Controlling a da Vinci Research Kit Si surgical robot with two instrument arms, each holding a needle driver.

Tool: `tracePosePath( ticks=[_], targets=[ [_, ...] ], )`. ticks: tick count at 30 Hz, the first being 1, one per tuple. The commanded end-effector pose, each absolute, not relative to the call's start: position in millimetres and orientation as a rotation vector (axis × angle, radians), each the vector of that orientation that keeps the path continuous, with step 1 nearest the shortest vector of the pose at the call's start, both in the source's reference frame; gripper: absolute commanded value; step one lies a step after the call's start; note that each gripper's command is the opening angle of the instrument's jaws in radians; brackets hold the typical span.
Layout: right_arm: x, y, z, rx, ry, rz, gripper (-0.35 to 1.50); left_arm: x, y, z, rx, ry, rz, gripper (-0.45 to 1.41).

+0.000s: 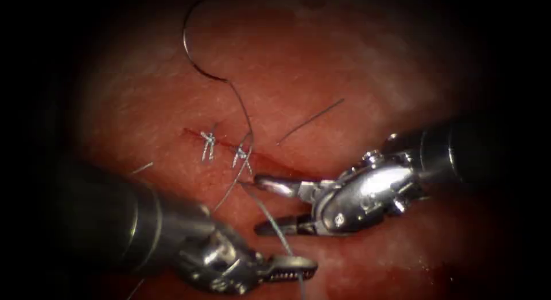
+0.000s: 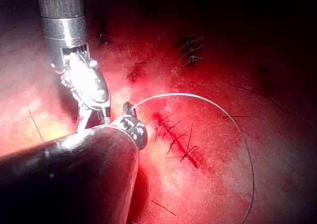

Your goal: Wound Closure

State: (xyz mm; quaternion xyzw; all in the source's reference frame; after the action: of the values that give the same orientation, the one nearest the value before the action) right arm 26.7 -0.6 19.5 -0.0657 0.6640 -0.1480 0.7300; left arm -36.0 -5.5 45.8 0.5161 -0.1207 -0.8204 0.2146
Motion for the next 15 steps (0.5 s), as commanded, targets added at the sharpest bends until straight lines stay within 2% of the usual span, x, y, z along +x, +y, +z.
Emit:
tracePosePath(
  ticks=[1, 4, 6, 8, 10, 11, 15],
  targets=[
    [27.3, -1.9, 19.6, -0.143, 1.467, -0.331, 1.04, -36.4, -6.7, 46.2, 1.433, -0.329, -2.277, -0.45],
    [27.3, -2.0, 19.3, -0.141, 1.481, -0.334, 0.94, -36.3, -6.7, 46.2, 1.435, -0.321, -2.281, -0.45],
    [27.3, -2.1, 19.1, -0.133, 1.496, -0.345, 0.64, -36.3, -6.7, 46.2, 1.429, -0.324, -2.285, -0.45],
    [27.3, -2.3, 18.9, -0.130, 1.509, -0.352, 0.07, -36.2, -6.7, 46.2, 1.430, -0.323, -2.284, -0.45],
    [27.4, -2.3, 18.7, -0.119, 1.519, -0.364, -0.25, -36.1, -6.6, 46.2, 1.431, -0.320, -2.290, -0.45],
    [27.4, -2.3, 18.6, -0.114, 1.523, -0.370, -0.35, -36.1, -6.6, 46.2, 1.429, -0.321, -2.292, -0.45],
    [27.2, -2.3, 18.4, -0.106, 1.513, -0.386, -0.35, -35.8, -6.5, 46.1, 1.428, -0.320, -2.292, -0.45]
  ],
)
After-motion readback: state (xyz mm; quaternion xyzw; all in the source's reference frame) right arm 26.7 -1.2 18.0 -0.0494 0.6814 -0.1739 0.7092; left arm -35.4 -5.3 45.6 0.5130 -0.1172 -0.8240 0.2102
